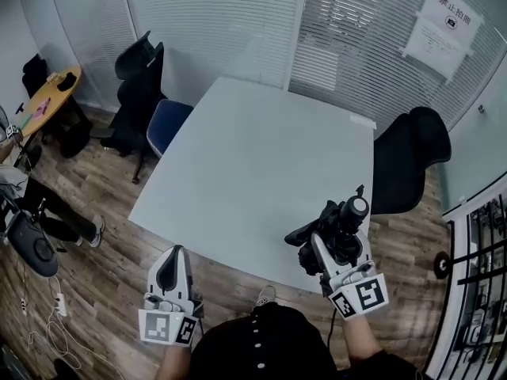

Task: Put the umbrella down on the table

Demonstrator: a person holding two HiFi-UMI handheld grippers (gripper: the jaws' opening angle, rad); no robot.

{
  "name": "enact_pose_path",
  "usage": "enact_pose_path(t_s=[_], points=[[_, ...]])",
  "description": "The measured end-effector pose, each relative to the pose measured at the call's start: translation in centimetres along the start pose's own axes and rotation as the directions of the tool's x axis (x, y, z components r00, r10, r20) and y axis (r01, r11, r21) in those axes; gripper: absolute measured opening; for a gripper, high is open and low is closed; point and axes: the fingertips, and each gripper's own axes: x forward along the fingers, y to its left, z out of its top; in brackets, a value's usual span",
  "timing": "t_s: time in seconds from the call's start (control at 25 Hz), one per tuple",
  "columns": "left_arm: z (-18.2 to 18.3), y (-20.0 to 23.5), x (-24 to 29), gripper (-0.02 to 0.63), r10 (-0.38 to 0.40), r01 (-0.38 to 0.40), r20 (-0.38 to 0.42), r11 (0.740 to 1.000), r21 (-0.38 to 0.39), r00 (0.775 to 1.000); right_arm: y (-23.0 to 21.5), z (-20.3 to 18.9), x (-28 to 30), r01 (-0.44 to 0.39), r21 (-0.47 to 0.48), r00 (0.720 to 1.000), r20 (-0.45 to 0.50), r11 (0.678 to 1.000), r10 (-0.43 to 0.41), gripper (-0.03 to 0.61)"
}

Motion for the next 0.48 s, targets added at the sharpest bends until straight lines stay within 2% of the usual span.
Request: enact_pose_path(t_s=[0.48], points=[[-1.4,-1.8,6.3,0.015,0.064,-0.065,-0.019,0.998,-0.008,0.998,-5.7,-1.5,4.6,-0.065,0.027,0.997,-0.039,0.998,0.066,0.27]])
